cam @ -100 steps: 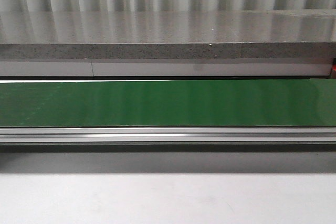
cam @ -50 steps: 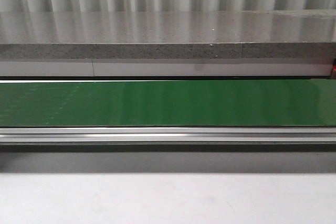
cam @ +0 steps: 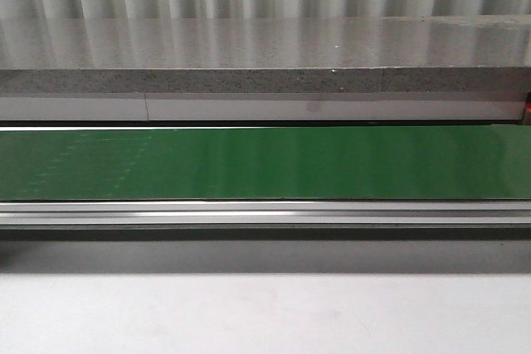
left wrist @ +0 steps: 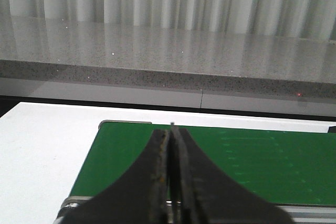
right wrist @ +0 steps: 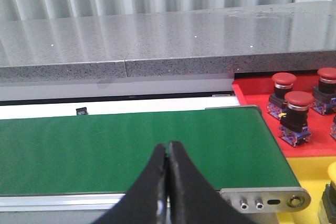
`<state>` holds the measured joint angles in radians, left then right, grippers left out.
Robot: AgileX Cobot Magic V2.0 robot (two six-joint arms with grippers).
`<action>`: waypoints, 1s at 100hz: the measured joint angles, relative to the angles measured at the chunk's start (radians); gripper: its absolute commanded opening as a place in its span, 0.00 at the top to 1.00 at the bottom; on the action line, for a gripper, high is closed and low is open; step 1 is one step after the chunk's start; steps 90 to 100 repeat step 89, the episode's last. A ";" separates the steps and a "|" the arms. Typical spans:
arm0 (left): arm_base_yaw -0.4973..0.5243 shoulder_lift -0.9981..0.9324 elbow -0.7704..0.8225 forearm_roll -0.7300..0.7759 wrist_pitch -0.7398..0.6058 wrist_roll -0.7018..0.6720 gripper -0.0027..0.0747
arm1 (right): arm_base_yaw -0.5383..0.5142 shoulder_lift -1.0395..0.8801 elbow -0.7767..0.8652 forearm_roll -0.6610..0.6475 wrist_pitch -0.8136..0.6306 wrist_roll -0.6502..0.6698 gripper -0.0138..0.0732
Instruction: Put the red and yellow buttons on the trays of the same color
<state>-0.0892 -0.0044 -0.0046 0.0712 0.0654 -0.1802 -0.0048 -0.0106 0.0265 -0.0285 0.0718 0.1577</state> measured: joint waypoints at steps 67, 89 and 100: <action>0.000 0.000 0.000 0.000 -0.009 0.000 0.99 | 0.000 0.000 0.000 0.000 0.000 0.000 0.92; 0.000 0.000 0.000 0.000 -0.011 0.000 0.99 | 0.000 0.000 0.000 0.000 0.000 0.000 0.92; 0.000 0.000 0.000 0.000 -0.011 0.000 0.99 | 0.000 0.000 0.000 0.000 0.000 0.000 0.92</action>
